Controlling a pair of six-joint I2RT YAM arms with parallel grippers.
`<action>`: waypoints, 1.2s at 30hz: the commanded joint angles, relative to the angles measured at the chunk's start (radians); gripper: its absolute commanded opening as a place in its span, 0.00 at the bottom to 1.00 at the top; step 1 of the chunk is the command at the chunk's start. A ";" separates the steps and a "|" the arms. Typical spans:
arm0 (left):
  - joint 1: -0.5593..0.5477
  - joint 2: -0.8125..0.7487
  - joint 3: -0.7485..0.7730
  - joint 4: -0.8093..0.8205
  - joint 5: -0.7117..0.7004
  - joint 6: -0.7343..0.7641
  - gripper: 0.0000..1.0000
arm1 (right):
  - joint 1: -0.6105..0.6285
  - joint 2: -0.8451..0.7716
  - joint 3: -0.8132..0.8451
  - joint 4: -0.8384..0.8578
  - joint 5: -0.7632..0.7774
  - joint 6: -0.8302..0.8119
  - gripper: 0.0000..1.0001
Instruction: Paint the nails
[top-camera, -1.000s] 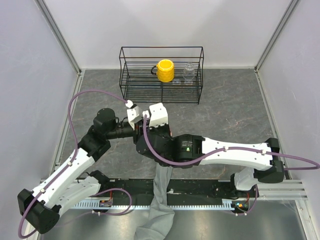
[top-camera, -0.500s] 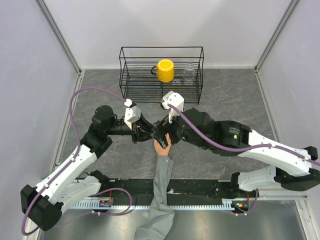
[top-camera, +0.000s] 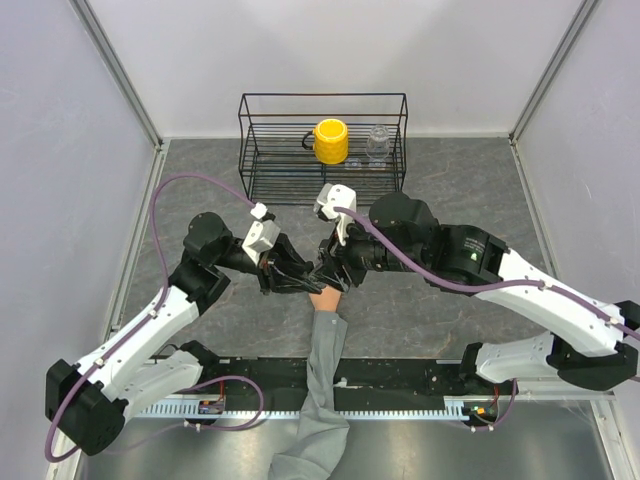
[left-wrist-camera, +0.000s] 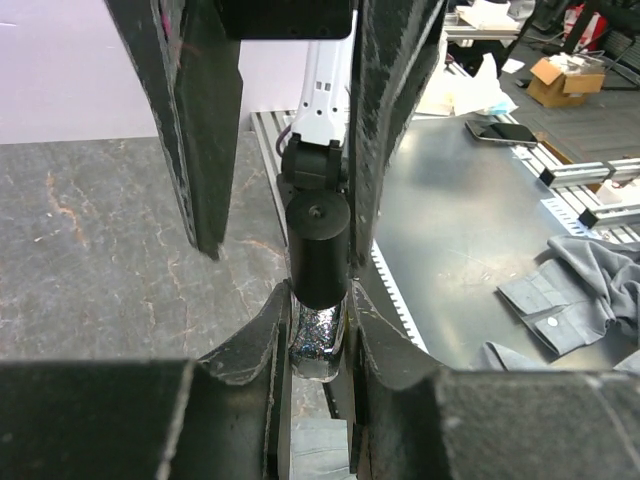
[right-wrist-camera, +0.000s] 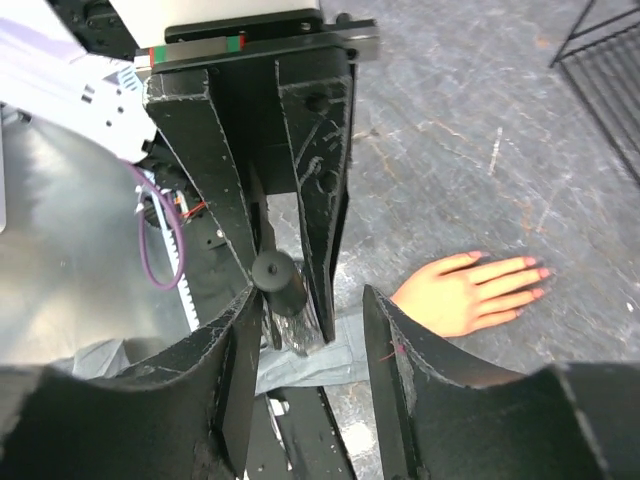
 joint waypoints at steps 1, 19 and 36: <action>-0.007 0.000 -0.002 0.062 0.050 -0.044 0.02 | -0.018 0.035 0.041 0.047 -0.097 -0.037 0.50; 0.003 -0.078 0.046 -0.286 -0.506 0.198 0.02 | -0.012 0.032 -0.033 0.130 0.280 0.128 0.00; 0.019 -0.143 0.020 -0.256 -0.548 0.223 0.02 | 0.229 0.132 -0.016 0.152 0.748 0.266 0.62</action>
